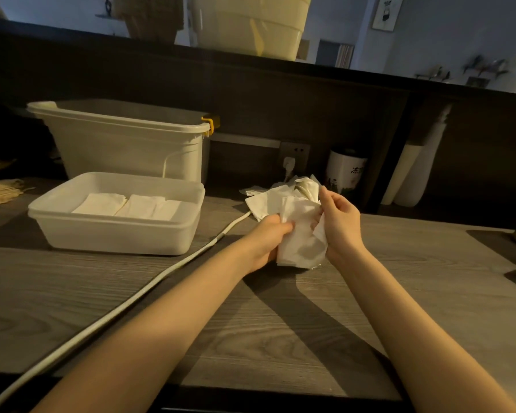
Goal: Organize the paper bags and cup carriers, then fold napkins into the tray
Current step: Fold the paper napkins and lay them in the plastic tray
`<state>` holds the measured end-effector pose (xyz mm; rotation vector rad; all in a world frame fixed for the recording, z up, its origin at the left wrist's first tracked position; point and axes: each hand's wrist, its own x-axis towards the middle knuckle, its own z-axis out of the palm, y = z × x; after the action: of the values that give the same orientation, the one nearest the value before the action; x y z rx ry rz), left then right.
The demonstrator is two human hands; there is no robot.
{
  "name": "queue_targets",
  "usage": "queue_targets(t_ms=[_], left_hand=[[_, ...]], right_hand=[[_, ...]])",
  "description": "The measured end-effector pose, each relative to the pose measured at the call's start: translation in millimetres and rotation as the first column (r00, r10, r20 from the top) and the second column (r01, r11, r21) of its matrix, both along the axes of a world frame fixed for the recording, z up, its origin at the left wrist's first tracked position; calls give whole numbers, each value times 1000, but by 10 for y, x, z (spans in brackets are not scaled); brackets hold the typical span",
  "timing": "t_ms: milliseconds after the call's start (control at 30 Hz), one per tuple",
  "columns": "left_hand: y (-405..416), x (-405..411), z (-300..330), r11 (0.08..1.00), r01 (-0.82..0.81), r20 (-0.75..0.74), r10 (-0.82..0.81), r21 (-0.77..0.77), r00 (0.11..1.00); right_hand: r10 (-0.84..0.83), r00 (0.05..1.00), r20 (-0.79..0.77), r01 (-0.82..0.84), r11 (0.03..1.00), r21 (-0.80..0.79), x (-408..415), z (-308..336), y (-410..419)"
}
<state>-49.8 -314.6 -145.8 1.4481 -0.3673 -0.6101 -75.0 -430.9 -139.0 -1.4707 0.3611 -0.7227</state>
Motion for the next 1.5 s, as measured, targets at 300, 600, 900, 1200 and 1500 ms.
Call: queue_targets(t_ms=[300,600,900,1200,1500], left_hand=[[-90,-61,-87,987,-7,169,-20,158,985],[-59,18,-108,983,-92,129,72,159,989],[73,160,-35,975,-166,171,139,150,975],[151,219,-1,981,-189,-103,184,-35,978],[128,129,27,980,-103,-190,70,-173,979]], right_hand=[[-108,994,-15,106,989,-107,28,-94,25],[30,989,-142,-57,980,-192,16,-69,77],[182,926,-329,-290,903,-316,-30,-7,-139],[281,919,-276,-355,895,-270,-124,95,-219],[213,972,-95,-212,977,23,-79,46,-163]])
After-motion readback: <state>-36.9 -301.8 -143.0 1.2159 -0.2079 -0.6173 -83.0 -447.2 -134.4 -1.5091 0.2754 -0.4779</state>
